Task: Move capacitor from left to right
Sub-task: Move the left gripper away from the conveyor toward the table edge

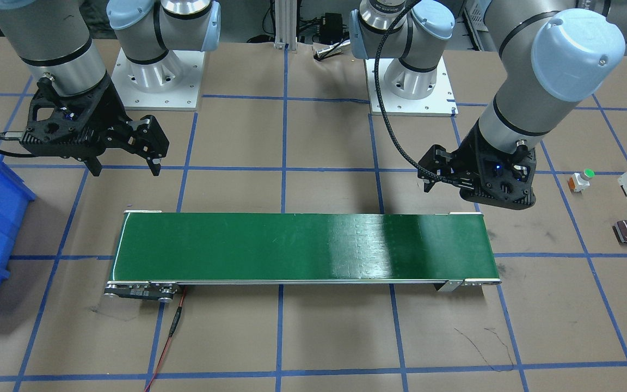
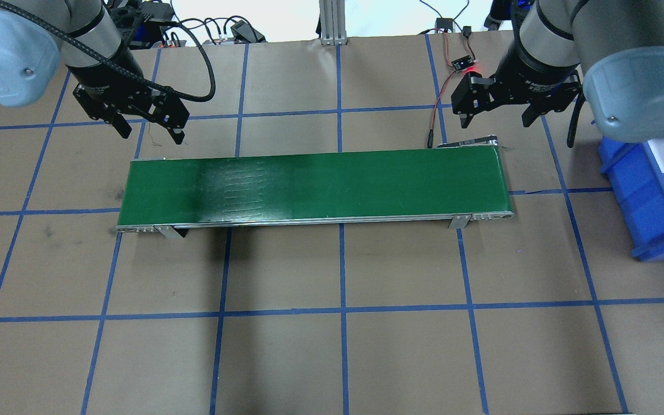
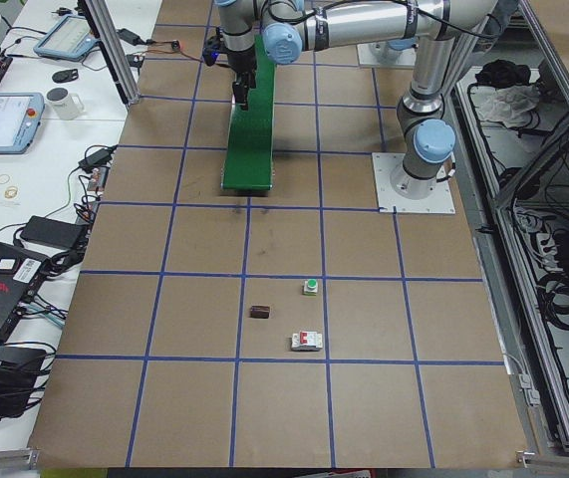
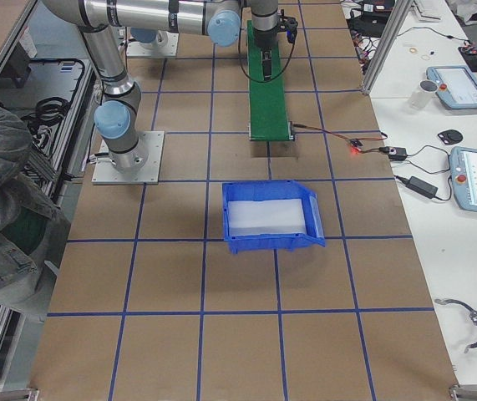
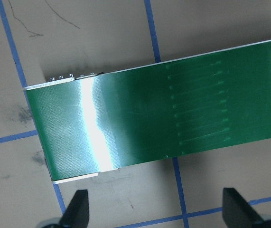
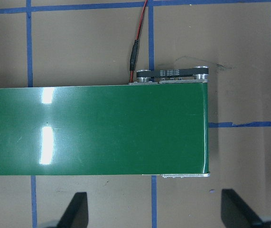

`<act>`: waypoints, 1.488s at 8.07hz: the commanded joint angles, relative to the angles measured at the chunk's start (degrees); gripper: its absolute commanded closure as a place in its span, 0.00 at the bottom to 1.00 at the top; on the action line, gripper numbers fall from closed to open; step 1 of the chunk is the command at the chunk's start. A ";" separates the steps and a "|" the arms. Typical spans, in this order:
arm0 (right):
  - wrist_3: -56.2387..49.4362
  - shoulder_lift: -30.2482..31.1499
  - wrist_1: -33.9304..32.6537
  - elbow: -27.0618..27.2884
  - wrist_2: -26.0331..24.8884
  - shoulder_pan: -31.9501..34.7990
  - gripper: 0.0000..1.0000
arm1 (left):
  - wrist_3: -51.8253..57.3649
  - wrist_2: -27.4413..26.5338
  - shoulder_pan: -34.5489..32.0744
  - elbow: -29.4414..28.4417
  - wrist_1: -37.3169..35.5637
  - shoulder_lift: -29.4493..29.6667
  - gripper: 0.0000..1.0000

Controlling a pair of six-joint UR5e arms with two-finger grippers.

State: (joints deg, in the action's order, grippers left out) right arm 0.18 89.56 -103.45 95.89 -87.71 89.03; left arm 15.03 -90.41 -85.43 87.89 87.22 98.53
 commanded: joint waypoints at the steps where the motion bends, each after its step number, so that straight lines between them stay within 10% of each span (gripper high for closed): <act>1: 0.00 0.00 0.00 0.00 0.00 -0.08 0.00 | 0.00 0.06 0.00 0.00 -0.12 0.08 0.00; 8: -0.09 0.00 0.09 0.00 -0.09 -0.08 0.00 | 0.17 0.14 1.57 0.17 -0.55 -0.01 0.00; 12: 0.00 0.00 0.09 0.09 0.00 -0.08 0.00 | 11.02 -0.55 17.80 1.84 -10.48 2.53 0.00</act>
State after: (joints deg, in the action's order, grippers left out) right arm 0.16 89.56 -103.36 95.93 -87.74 88.95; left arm 18.65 -90.39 -74.66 89.02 79.63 99.48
